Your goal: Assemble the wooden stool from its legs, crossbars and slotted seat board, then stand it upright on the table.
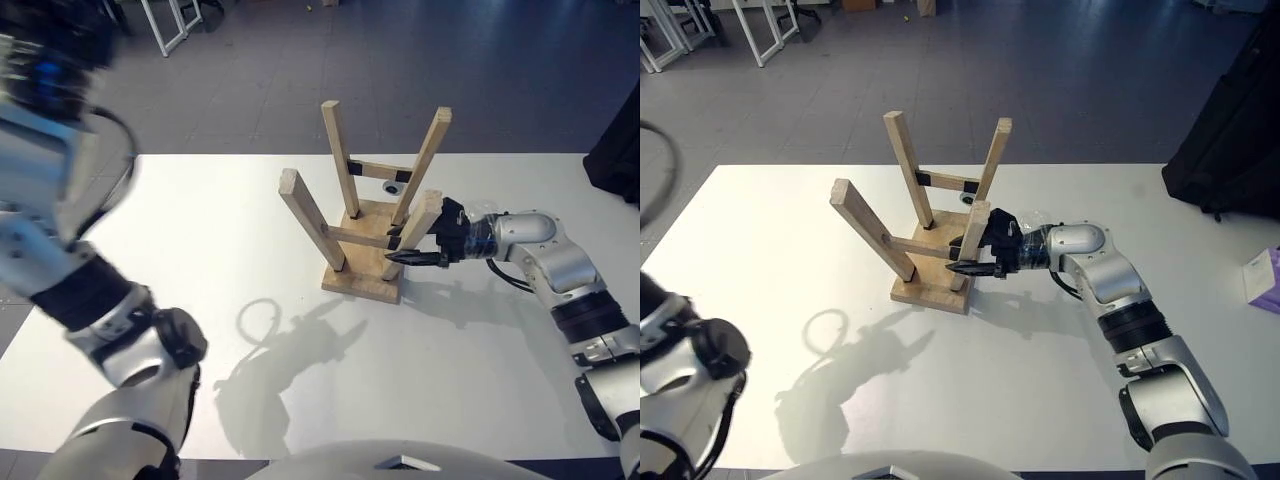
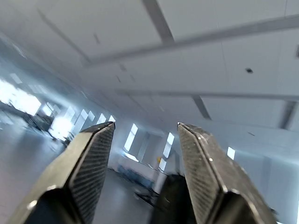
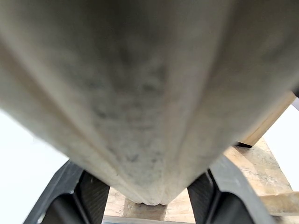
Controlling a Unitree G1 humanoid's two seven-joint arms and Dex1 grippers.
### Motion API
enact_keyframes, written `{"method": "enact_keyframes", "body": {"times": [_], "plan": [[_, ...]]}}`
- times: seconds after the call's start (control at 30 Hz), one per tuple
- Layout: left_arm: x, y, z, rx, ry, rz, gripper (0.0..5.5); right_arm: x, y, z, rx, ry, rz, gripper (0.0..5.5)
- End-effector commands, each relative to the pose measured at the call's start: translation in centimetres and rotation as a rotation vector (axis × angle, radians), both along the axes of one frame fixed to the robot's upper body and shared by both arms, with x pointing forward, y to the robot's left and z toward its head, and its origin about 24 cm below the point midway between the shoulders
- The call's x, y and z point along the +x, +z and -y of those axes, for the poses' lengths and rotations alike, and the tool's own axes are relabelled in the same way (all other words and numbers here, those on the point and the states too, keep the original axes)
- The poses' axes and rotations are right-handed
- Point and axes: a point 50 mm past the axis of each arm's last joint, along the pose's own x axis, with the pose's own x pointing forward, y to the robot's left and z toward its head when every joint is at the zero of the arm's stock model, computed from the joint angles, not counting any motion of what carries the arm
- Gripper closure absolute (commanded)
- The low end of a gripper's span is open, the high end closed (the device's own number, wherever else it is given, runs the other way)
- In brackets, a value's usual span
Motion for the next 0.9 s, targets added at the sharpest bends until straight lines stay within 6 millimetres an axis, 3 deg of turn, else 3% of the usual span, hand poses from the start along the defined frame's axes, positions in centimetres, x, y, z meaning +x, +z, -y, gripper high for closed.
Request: {"method": "enact_keyframes", "body": {"times": [0.03, 0.13, 0.2, 0.33, 0.43, 0.57, 0.63, 0.7, 0.8, 0.9], "plan": [[1.9, -6.5, -2.2, 0.076, 0.180, -0.341, 3.01, -1.8, -4.9, 0.3, -0.194, 0.114, -0.227, 3.47], [2.1, -10.9, -2.2, 0.185, 0.250, -0.506, 3.01, -0.9, -4.1, -0.2, -0.152, 0.122, -0.189, 3.47], [1.9, -12.4, -1.9, 0.221, 0.265, -0.552, 3.01, -0.3, -3.9, -0.2, -0.148, 0.116, -0.182, 3.47], [1.7, -13.4, -1.5, 0.260, 0.276, -0.577, 3.03, 0.0, -4.5, 0.8, -0.196, 0.080, -0.183, 2.29], [1.2, -14.0, -1.6, 0.287, 0.302, -0.604, 3.03, 0.2, -4.9, 3.2, -0.400, 0.071, -0.137, 1.65], [0.8, -15.1, -1.5, 0.356, 0.346, -0.649, 3.03, 1.0, -3.3, 7.0, -0.679, 0.017, -0.014, 1.60], [0.2, -16.2, -1.6, 0.398, 0.388, -0.693, 3.03, 2.8, 0.8, 6.2, -0.445, -0.218, 0.133, 2.00], [-0.6, -17.6, -1.5, 0.439, 0.430, -0.742, 3.03, 2.9, 6.4, 4.4, -0.033, -0.418, 0.220, 2.38], [-1.8, -19.7, -1.0, 0.496, 0.461, -0.824, 3.03, -0.6, 11.6, 1.2, 0.489, -0.524, 0.111, 2.99], [-3.2, -21.1, -0.3, 0.526, 0.462, -0.871, 3.03, -5.2, 13.2, -1.3, 0.750, -0.449, -0.058, 3.19]]}}
